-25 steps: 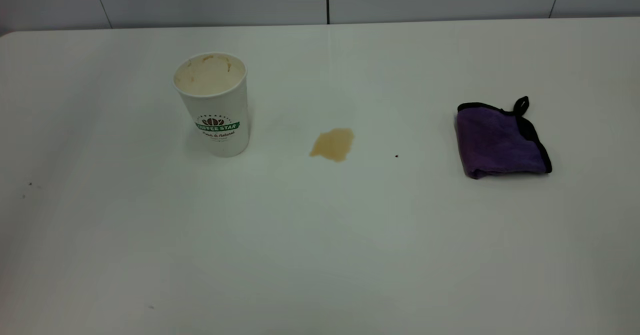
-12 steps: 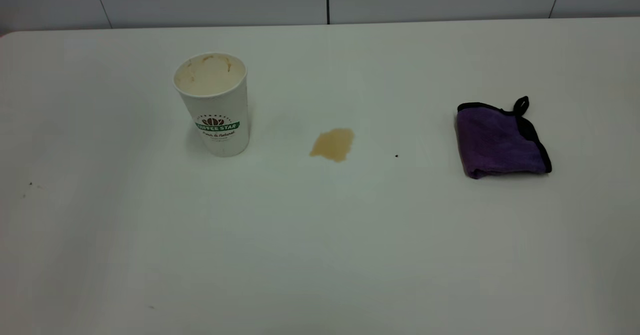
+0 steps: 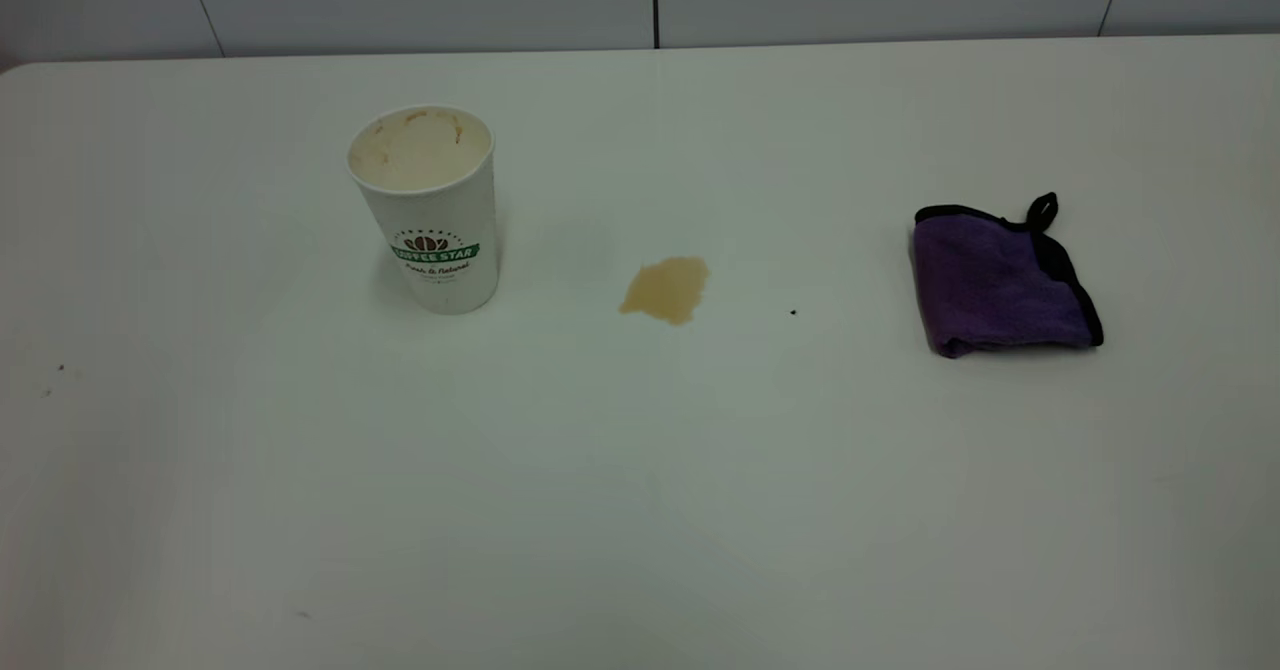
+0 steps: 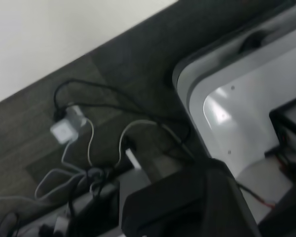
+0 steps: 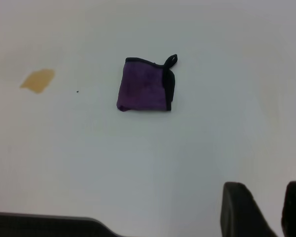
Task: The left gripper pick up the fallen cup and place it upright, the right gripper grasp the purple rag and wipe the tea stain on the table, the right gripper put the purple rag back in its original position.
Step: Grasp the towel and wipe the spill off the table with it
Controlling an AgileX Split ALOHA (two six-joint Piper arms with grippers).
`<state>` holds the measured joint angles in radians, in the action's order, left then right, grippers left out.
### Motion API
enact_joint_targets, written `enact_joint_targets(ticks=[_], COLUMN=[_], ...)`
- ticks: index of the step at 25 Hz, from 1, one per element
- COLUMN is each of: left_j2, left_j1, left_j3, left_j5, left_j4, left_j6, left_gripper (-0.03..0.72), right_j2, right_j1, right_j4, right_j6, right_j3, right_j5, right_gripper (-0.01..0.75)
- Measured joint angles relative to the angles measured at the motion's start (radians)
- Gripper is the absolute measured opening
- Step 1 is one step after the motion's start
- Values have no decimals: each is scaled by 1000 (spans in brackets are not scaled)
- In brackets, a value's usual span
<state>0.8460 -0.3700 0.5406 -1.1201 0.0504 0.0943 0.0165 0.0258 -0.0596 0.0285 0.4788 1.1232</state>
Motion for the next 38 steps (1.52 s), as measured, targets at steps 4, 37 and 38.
enact_joint_targets(ticks=[4,37,38], left_j2=[-124,-865,-865], left_j1=[0,375,375], left_j3=[-35,-35,-35], left_j5=[41,-38,-38], left_j4=[-18,-50,-50], left_j6=[-19,-26,-26], left_gripper=[433,433,433], right_j2=[0,0,0], right_j1=[0,0,0], right_j4=[0,0,0], right_j6=[0,0,0], right_j3=[0,0,0], right_j5=[0,0,0], right_gripper=[243,243,243])
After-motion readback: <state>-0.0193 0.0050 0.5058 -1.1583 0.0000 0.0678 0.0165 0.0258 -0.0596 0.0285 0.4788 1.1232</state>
